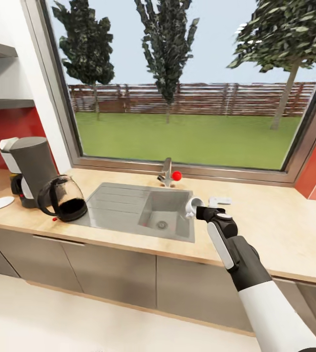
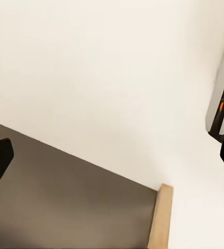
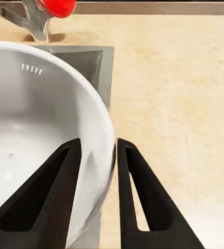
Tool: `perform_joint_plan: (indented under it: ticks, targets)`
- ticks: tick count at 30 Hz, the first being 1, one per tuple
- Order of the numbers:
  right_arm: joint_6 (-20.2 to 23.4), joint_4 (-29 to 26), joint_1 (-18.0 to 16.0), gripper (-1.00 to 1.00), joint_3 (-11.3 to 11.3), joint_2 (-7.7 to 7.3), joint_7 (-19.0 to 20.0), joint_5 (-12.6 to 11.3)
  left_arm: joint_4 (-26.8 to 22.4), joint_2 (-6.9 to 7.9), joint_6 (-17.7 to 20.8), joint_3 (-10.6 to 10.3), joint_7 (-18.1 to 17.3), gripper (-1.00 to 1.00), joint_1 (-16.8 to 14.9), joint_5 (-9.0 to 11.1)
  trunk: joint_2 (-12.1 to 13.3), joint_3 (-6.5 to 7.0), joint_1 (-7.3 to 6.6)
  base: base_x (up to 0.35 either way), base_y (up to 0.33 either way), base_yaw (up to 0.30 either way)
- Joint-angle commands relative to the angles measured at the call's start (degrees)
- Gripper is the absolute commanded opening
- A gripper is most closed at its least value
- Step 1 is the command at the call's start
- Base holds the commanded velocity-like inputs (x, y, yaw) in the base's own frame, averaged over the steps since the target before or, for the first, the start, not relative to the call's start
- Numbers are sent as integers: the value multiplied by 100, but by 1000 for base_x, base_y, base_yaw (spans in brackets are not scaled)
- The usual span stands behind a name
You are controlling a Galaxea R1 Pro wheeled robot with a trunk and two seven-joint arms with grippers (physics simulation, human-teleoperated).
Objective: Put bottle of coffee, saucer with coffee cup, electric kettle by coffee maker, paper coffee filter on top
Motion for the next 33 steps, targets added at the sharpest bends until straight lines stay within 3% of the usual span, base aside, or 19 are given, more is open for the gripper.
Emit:
perform_joint_plan:
  ticks: [1, 20, 25, 33]
  targets:
    - [7, -6, -5, -100, 9, -2, -46, -68, 5, 0, -31, 42, 16, 100, -5, -58, -12, -5, 4, 0, 0, 210]
    - [16, -5, -5, -100, 12, -2, -46, -68, 5, 0, -43, 42, 17, 100, -5, -58, -12, 111, 4, -157, 181, 207]
    - [31, 17, -5, -100, 21, -8, -45, -63, 5, 0, -43, 42, 19, 100, -10, -58, -12, 118, 4, -34, 261, 51]
    - [103, 1, -5, -100, 220, -19, -46, -72, 5, 0, -51, 45, 15, 100, -14, -58, -12, 119, 4, -1, 21, 2]
